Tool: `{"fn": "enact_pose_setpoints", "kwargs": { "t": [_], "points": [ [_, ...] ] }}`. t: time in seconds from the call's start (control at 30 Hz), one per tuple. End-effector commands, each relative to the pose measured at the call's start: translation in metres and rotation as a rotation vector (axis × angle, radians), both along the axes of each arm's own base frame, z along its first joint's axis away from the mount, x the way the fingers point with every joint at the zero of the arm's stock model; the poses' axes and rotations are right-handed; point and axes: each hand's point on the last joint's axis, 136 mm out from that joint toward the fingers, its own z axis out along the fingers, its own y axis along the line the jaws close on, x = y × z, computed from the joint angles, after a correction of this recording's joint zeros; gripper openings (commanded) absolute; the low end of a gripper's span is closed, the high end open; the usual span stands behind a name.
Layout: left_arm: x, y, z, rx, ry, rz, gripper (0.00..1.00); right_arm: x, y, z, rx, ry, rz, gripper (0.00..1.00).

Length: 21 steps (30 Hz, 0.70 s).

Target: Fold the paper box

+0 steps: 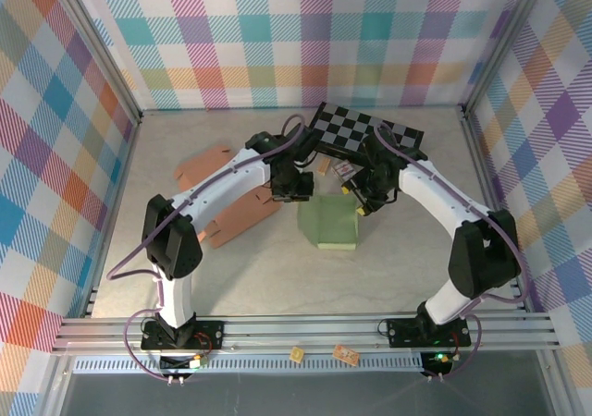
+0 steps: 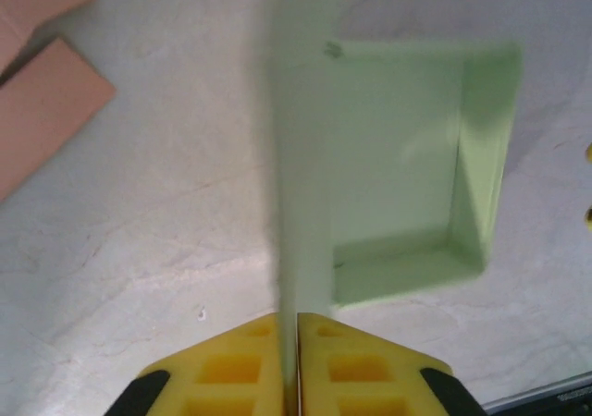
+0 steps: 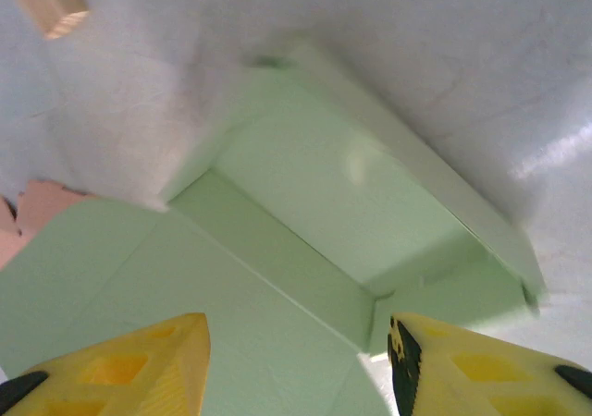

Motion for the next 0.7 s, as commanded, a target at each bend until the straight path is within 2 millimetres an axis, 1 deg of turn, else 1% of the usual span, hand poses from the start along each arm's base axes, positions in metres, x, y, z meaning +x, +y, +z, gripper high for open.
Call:
{"fn": "enact_pose_setpoints", "kwargs": {
  "t": [0.0,0.1,0.17,0.23,0.3,0.4,0.5,0.67],
  "points": [
    [0.0,-0.004,0.018,0.025,-0.047,-0.115,0.07,0.014,-0.002,0.02,-0.033,-0.142,0.143,0.53],
    [0.001,-0.007,0.025,0.041,-0.064,-0.229,0.04,0.021,-0.004,0.03,-0.021,-0.208,0.222,0.52],
    [0.002,-0.01,0.029,0.059,-0.074,-0.334,0.0,0.023,-0.005,0.04,-0.021,-0.27,0.274,0.51],
    [0.002,-0.016,0.03,0.064,-0.073,-0.438,0.0,0.023,-0.008,0.048,-0.04,-0.316,0.318,0.52],
    [0.004,-0.024,0.032,0.055,-0.092,-0.549,0.0,0.02,-0.016,0.052,-0.077,-0.341,0.351,0.52],
    [0.008,-0.031,0.031,0.023,-0.115,-0.651,0.0,0.014,-0.028,0.056,-0.117,-0.361,0.383,0.52],
    [0.013,-0.034,0.03,0.075,-0.198,-0.768,0.03,0.007,-0.039,0.056,-0.16,-0.376,0.402,0.53],
    [0.034,-0.025,0.04,0.213,-0.335,-0.852,0.05,-0.002,-0.04,0.051,-0.159,-0.385,0.44,0.55]
  ]
}}
